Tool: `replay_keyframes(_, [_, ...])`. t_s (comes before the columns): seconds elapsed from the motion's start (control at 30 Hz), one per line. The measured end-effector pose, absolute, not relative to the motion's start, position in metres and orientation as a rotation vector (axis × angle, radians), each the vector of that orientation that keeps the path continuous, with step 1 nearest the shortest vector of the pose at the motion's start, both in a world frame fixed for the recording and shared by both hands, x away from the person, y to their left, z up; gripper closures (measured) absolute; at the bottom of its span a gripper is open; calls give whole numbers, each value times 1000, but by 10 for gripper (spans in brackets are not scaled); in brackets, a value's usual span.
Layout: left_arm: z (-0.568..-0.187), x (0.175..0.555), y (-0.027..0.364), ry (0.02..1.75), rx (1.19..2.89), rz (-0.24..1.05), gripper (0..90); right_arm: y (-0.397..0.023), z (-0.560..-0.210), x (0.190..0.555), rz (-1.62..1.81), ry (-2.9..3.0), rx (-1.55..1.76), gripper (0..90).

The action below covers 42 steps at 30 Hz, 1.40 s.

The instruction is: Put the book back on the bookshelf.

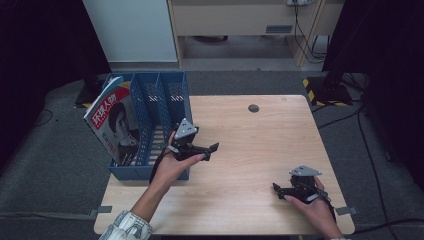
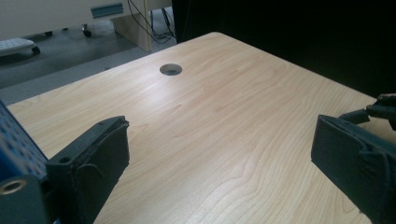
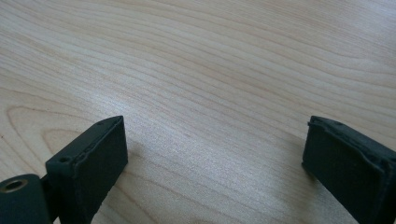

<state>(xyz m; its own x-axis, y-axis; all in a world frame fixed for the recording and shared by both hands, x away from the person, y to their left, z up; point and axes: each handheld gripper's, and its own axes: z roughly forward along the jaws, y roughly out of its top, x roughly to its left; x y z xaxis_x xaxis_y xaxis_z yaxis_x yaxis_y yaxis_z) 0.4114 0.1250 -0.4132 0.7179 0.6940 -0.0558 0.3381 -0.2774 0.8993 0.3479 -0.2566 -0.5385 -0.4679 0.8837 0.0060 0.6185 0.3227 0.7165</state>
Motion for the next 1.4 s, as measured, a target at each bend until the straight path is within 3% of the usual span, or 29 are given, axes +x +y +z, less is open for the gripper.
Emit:
replay_keyframes(0.8, [-441,407,68,746,2000,398,43,-257,-538,348,936,2208,1329,68])
replay_keyframes(1.4, [-483,412,38,797,2127,379,38,-256,-538,348,935,2210,1329,65])
